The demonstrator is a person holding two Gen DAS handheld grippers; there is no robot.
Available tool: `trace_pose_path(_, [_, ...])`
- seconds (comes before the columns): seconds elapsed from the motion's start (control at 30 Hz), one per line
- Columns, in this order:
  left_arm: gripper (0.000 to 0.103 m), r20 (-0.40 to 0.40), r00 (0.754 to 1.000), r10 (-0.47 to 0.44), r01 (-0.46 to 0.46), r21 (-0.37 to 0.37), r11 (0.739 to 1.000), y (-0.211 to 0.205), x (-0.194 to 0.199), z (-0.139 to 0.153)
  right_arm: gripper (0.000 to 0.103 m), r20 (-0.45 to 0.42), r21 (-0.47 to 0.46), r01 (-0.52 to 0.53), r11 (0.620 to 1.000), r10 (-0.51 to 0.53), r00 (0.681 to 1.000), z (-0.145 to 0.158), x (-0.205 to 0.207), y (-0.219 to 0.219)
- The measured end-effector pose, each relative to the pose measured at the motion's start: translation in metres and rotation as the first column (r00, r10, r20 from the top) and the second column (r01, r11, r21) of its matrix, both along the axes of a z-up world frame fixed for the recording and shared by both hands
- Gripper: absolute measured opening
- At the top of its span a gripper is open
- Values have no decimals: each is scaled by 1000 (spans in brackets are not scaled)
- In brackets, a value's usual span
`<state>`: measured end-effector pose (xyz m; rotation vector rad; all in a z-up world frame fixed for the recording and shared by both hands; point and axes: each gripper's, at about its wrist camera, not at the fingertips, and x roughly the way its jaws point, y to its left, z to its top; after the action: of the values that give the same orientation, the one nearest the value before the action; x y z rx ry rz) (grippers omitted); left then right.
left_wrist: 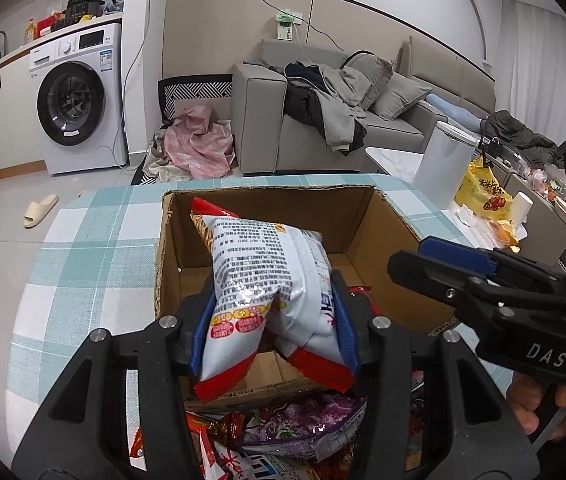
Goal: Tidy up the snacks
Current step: 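Lower the packets into the box and open both grippers, then withdraw both tools from the box back toward the snack pile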
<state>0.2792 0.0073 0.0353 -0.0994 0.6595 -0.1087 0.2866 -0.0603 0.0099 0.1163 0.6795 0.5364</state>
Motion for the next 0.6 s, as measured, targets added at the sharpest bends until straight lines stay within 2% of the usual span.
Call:
trace_pose_path(0.03, [47, 2, 1000, -1, 1, 6, 1000, -1, -2, 1, 54, 4, -1, 2, 1000, -2, 1000, 2, -1, -1])
trace_pose_path(0.1, [51, 4, 1000, -3, 3, 21, 1000, -3, -6, 3, 69, 14, 2, 8, 1000, -8, 1000, 4, -6, -4])
trace_pose_path(0.23, [79, 27, 1000, 2, -4, 43, 999, -5, -18, 10, 88, 22, 20, 25, 999, -25, 999, 8, -16, -14])
trace_pose_path(0.3, [82, 43, 999, 5, -7, 47, 999, -5, -27, 15, 96, 21, 32, 26, 999, -26, 999, 9, -21, -19])
trace_pose_path(0.4, [88, 44, 999, 7, -9, 47, 999, -4, -38, 19, 102, 22, 32, 31, 999, -32, 999, 9, -29, -25])
trace_pose_path(0.47, [101, 52, 999, 15, -17, 52, 998, -2, -48, 21, 102, 18, 33, 33, 999, -33, 999, 9, -33, -28])
trace_pose_path(0.6, [103, 82, 996, 34, -39, 64, 997, 2, -69, 27, 103, 17, 34, 34, 999, -35, 999, 11, -43, -31])
